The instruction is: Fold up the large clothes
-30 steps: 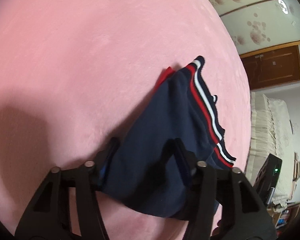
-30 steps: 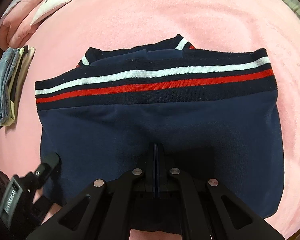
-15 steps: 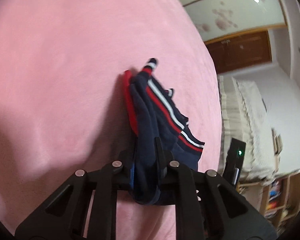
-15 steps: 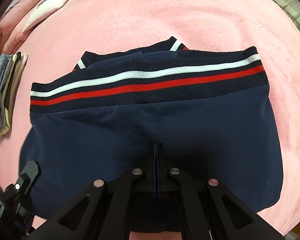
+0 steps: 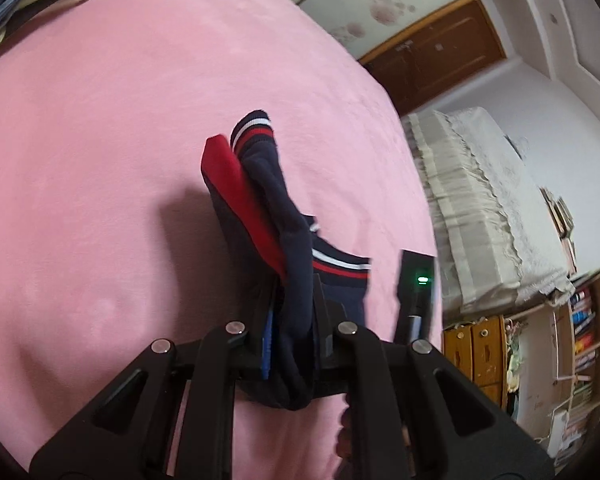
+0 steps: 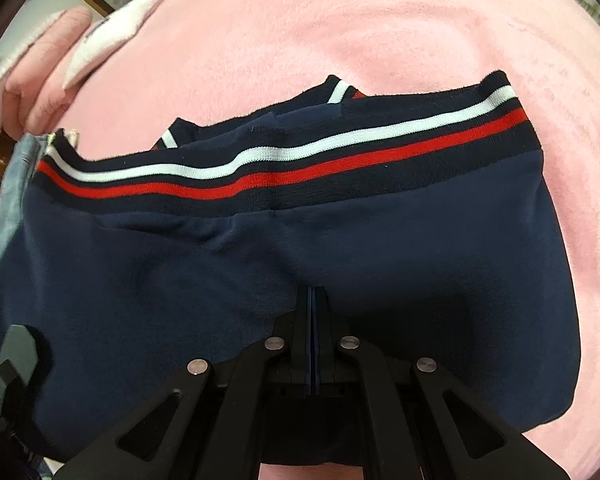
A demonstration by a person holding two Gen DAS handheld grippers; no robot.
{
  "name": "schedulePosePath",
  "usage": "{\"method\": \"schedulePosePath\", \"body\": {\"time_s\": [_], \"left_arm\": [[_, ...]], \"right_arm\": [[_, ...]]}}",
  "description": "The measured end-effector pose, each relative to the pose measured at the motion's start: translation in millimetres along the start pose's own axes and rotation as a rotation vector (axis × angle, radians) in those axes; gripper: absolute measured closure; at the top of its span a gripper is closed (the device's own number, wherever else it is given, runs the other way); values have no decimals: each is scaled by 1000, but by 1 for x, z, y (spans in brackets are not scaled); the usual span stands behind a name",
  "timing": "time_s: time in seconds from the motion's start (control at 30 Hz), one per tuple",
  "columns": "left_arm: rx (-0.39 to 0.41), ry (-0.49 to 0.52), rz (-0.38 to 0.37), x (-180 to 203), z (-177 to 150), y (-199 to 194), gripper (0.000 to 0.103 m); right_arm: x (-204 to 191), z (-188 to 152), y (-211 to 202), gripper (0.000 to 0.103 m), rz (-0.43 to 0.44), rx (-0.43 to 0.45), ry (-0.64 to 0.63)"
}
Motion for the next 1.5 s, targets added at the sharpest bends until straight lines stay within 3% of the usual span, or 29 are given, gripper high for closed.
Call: {"method": "schedulePosePath", "body": {"time_s": [0.23,0.43,0.67,0.73,0.8,0.87,0.9,0.93,1.03,1.1,1.13,1.23,1.4,1.5], "left_arm": [[6,146,3,72,-14,13,92],[-39,263,52,122,-48,40,92],[-170,380,144,137,-110,91,92],[-269,375,187,133,-127,114,90],[-321,370,219,133,-142,127,83],[-326,379,210,143,-149,124,64],[-332,376,201,150,-146,129,45],[-346,371,189,154,-149,126,36],[-374,360,223,159,-150,116,36],[-378,330,230,151,-148,100,36],[-376,302,218,147,-147,89,36],[-371,243,229,135,-140,64,36],[-318,209,306,113,-126,31,35],[-285,184,362,98,-119,20,35]], "right_arm": [[50,13,-23,103,140,-21,87],[117,30,-68,103,168,44,163],[187,62,-103,103,203,106,187],[196,72,-112,103,234,122,182],[196,78,-124,103,283,124,157],[178,88,-137,100,322,115,128],[175,89,-140,100,338,106,116],[171,90,-141,98,361,88,99],[157,91,-150,84,395,23,58],[146,93,-142,81,379,-15,28],[133,84,-133,81,378,-23,20],[117,70,-90,63,361,-80,2],[102,60,-50,66,321,-141,-43],[91,54,-28,88,294,-137,-61]]}}
Point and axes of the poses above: each gripper's, at about its wrist camera, not at the fingertips, and y roughly the way its jaws point, x to its right, z to its top, the point moved 3 cm from there along y, roughly the way its jaws point, and after that the axes turned 3 degrees about x, right-handed, at the moved point
